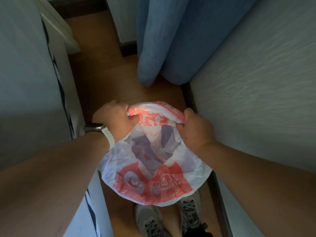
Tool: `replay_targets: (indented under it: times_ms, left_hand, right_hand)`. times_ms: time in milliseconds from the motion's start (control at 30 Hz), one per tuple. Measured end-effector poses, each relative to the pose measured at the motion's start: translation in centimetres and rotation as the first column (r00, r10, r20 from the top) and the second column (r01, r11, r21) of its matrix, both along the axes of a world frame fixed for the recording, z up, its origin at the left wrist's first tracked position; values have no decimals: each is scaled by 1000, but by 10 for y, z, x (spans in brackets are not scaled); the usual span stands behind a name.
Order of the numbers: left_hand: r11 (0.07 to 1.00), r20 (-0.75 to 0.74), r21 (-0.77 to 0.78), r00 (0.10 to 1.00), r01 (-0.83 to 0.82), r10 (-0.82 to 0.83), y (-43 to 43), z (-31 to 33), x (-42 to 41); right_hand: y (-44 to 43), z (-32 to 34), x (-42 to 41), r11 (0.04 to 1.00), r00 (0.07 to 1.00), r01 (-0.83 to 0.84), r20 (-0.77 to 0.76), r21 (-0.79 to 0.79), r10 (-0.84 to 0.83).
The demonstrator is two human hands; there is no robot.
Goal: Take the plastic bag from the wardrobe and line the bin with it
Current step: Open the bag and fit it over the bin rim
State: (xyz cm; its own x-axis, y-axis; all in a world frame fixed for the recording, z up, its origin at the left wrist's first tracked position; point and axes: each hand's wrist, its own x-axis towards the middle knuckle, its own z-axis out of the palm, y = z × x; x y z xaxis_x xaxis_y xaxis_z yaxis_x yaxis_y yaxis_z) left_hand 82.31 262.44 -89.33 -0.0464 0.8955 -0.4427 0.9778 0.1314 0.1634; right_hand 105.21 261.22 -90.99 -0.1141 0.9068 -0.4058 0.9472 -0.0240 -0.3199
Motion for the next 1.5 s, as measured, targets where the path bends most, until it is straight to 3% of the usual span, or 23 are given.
replay_targets:
  times_ms: [67,167,300,400,500,633,733,867,1100,1333,1400,1500]
  left_hand:
    - [993,94,113,994,37,-47,0,1,4]
    - [966,175,147,955,215,-239,6,3,19]
    - [953,79,137,956,271,-283,10,-3,26]
    - [948,103,180,953,263,-284,9,-5,25]
    - [947,162,209,946,245,-281,8,-6,24]
    - [947,170,224,948,229,-269,6,-4,21]
    - [955,131,171,955,241,-265,3,-3,18]
    - [979,143,144,976,146,-166,0,-1,11]
    - [975,216,209,976,-74,28,-19,-12,11]
    - [966,227,251,974,-65,7,-24,-14,14]
    - [964,249,261,968,-49,-18,-22,-14,16]
    - [955,293,295,954,-35,-55,-19,-11,20]
  right_hand:
    - [-1,1,2,1000,1000,-9,1,-3,9]
    - [-3,3,8,1000,1000,-15,22,-19,16]
    - [4,13,1,994,1000,16,-11,111,-15]
    - [19,20,-27,942,975,-192,-55,274,215]
    - [28,20,-47,897,910,-354,-125,265,396]
    - [31,13,-46,874,871,-433,-147,219,469]
    - [38,14,-34,899,900,-423,-65,108,431]
    - [43,16,-11,967,967,-253,17,-14,253]
    - [35,3,21,999,998,-44,50,19,43]
    - [31,8,25,994,997,23,67,109,-31]
    - [35,16,16,970,997,-72,54,233,61]
    - [45,30,-8,877,919,-378,4,296,395]
